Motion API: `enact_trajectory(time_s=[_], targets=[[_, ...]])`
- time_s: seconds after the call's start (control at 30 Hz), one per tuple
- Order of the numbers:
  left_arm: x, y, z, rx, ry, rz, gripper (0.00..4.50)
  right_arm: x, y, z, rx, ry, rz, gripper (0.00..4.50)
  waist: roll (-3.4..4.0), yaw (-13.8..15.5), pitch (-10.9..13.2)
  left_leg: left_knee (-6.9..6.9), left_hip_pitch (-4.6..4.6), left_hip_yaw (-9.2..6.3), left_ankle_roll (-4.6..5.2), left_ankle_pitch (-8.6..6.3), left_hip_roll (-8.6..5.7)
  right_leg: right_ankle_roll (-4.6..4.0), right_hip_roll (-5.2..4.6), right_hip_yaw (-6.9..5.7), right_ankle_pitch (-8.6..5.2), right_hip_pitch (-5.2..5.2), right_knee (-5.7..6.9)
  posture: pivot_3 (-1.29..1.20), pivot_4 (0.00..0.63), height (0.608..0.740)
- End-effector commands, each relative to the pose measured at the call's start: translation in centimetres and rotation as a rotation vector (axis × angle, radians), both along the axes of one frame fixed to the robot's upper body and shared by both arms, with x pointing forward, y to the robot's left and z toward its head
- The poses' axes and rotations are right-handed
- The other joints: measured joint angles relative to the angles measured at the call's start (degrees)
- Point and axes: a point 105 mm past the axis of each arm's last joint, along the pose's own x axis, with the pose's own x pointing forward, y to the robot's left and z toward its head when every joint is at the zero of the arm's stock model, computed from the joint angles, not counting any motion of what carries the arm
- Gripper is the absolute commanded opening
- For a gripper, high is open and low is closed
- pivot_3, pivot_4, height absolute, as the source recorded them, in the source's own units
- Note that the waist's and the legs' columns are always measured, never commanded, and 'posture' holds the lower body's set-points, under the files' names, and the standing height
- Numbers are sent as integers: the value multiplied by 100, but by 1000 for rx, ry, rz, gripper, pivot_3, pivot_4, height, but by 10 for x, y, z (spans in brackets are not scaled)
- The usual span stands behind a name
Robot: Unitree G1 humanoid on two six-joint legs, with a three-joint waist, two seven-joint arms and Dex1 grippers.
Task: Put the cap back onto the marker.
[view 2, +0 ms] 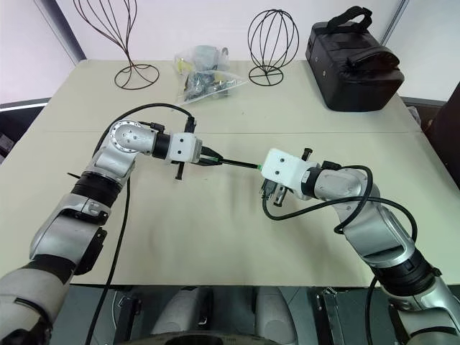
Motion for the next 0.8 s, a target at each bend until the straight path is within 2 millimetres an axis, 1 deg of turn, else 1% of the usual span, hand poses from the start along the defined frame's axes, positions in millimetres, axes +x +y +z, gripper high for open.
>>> enact_trajectory(time_s=[0.03,0.2,0.37,0.57,0.8], targets=[[-6,-11,14,-52,-10,-53,0,0,10,17,-3,-89,44,42,0,0,0,0,0,0,0,0,0,0,0,0,0,0,0,0,150,740],[-10,-12,16,-47,-17,-93,0,-1,14,17,-35,-117,71,42,0,-4,0,0,0,0,0,0,0,0,0,0,0,0,0,0,150,740],[-11,-10,17,-12,-47,-133,0,-7,21,16,-52,-124,120,42,0,0,0,0,0,0,0,0,0,0,0,0,0,0,0,0,150,740],[-12,-10,16,19,-71,-171,0,-10,22,12,-83,-116,151,42,0,0,0,0,0,0,0,0,0,0,0,0,0,0,-1,0,150,740],[-11,-13,18,19,-88,-192,0,-13,26,10,-81,-109,169,42,0,-5,0,0,0,0,0,0,0,0,0,0,0,0,0,0,150,740]])
